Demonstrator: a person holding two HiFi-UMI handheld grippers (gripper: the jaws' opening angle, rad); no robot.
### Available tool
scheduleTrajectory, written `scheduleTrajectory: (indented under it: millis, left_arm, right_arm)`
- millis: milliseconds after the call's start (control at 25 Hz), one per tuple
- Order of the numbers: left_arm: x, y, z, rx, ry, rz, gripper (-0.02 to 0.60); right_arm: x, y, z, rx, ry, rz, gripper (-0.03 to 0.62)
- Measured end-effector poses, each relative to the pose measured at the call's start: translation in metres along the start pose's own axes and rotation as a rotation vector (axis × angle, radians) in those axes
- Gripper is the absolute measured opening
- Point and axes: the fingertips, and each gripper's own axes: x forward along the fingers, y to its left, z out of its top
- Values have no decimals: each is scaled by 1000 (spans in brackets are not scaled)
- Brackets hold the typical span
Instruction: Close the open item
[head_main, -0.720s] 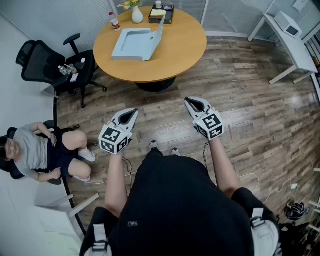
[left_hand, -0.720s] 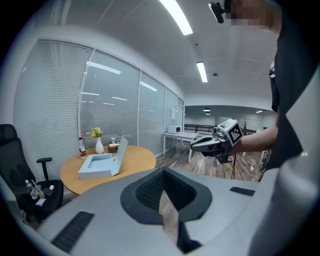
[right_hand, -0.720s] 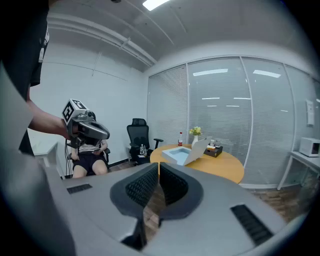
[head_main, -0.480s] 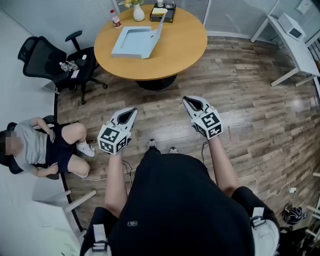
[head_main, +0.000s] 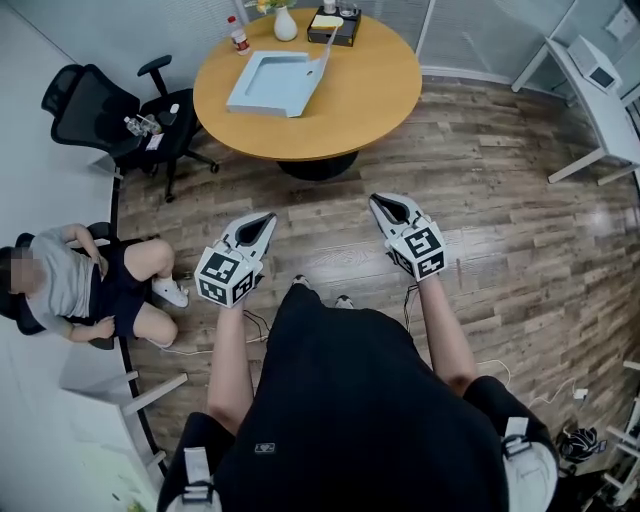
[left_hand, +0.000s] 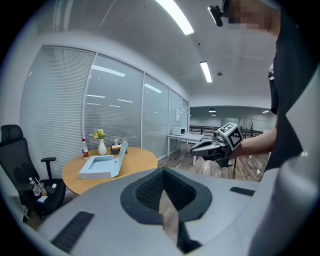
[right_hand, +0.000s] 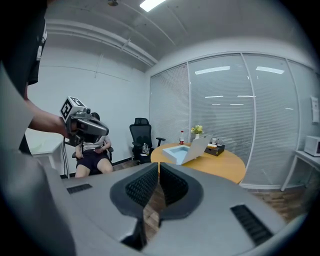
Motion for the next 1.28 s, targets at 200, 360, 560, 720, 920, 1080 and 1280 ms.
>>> scheduleTrajectory:
  millis: [200, 360, 560, 720, 920, 1080, 1280]
  left_arm:
    - [9, 3, -6, -15, 15, -26, 5]
    - [13, 23, -4, -28, 11, -19, 5]
    - [16, 66, -6, -59, -8, -7, 5]
    - [17, 103, -4, -78, -20, 0, 5]
    - [19, 151, -6, -87, -26, -11, 5]
    - [25, 185, -7, -90, -26, -37, 5]
    - [28, 218, -14, -90, -30, -63, 5]
  right_arm:
    - [14, -4, -3, 15, 14, 20, 9]
    - [30, -13, 1, 29, 13, 24, 9]
    - [66, -26, 6, 28, 34, 2, 9]
    - [91, -35, 14, 42, 51, -25, 9]
    - [124, -42, 20, 39, 69, -66, 9]
    - [150, -48, 29, 52, 69, -103, 9]
    - [175, -47, 29, 58, 89, -141, 9]
